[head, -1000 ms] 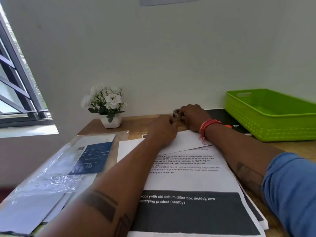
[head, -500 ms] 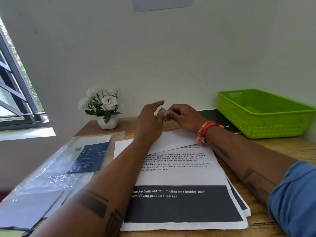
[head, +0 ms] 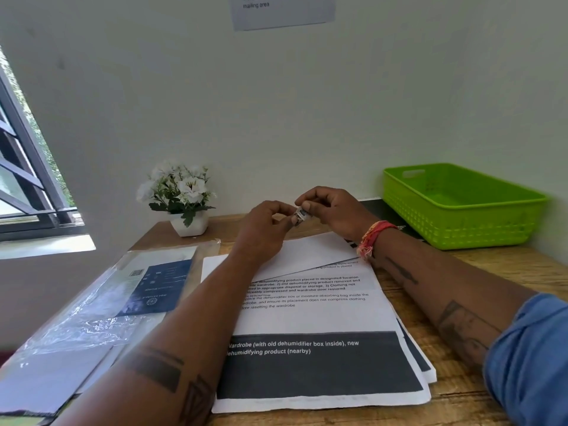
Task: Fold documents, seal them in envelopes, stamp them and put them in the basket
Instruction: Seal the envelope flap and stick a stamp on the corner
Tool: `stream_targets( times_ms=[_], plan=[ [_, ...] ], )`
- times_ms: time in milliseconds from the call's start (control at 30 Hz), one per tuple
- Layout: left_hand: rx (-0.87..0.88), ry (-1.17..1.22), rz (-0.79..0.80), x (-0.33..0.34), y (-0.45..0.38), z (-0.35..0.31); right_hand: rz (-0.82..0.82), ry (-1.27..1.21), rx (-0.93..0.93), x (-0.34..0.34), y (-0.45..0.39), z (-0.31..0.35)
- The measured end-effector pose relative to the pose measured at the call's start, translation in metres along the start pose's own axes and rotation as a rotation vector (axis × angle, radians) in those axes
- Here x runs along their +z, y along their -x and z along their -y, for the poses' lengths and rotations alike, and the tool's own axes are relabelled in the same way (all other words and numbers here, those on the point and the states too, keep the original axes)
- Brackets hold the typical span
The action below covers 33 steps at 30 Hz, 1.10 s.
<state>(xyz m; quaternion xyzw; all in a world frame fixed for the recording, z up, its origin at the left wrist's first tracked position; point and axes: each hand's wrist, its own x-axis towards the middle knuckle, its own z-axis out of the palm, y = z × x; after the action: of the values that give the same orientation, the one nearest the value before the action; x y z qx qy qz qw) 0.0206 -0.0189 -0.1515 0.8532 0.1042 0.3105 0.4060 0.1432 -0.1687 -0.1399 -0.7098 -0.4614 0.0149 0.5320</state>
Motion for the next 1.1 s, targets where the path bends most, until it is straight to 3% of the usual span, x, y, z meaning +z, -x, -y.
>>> stream_targets(
  times_ms=[200, 400, 667, 1100],
  plan=[
    [-0.003, 0.064, 0.044, 0.002, 0.002, -0.002, -0.078, 0.021, -0.002, 0.003, -0.001, -0.001],
    [-0.070, 0.218, 0.009, 0.002, 0.004, -0.002, -0.093, 0.317, -0.190, 0.004, 0.000, 0.001],
    [-0.093, 0.280, 0.010, 0.002, 0.006, -0.005, -0.130, 0.455, -0.350, 0.005, 0.000, 0.006],
    [-0.086, 0.283, 0.002, 0.007, 0.004, 0.000, -0.265, 0.283, -0.219, 0.006, 0.000, 0.011]
  ],
)
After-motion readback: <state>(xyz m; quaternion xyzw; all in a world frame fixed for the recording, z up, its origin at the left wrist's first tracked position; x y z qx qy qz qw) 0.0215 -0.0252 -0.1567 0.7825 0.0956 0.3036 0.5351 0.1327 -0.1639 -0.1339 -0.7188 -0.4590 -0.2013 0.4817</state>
